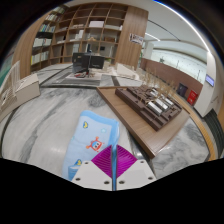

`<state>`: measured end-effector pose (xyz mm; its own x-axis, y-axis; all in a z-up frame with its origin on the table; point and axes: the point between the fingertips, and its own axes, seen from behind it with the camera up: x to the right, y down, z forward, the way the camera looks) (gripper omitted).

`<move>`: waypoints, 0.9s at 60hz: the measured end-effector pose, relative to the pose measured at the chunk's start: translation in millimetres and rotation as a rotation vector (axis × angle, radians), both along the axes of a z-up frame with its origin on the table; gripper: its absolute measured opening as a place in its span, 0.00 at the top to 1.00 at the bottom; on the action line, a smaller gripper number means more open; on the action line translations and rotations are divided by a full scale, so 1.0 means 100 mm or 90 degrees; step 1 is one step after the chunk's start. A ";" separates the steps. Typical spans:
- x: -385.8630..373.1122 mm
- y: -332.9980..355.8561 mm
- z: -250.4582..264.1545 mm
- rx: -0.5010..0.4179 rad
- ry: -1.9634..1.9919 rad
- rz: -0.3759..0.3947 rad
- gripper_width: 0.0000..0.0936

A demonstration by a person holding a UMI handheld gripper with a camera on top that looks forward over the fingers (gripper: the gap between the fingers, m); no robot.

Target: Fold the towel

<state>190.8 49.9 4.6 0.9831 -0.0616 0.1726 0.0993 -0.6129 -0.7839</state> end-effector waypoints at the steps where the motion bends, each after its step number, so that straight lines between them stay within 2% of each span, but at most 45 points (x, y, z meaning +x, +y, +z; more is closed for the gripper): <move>1: 0.00 -0.01 -0.02 -0.002 0.003 0.003 0.97; 3: -0.02 -0.02 -0.05 -0.004 0.011 0.010 0.90; 4: -0.03 -0.03 -0.06 -0.004 0.015 0.013 0.78; 7: -0.03 -0.06 -0.06 -0.004 0.021 0.017 0.58; 11: 0.00 -0.12 0.01 0.007 0.019 0.023 0.17; 13: -0.02 -0.17 0.08 0.012 0.021 0.030 0.06; 17: -0.10 -0.30 0.24 0.022 0.039 0.051 0.10; 36: -0.45 -1.33 1.32 0.124 0.048 0.077 0.10; 44: -0.68 -1.72 1.51 0.140 0.090 0.088 0.10; 49: -0.85 -1.85 1.54 0.137 0.122 0.111 0.10; 54: -0.85 -1.90 1.50 0.135 0.126 0.106 0.10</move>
<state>105.7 -139.6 154.3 0.9958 0.0890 -0.0225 0.0173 -0.4223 -0.9063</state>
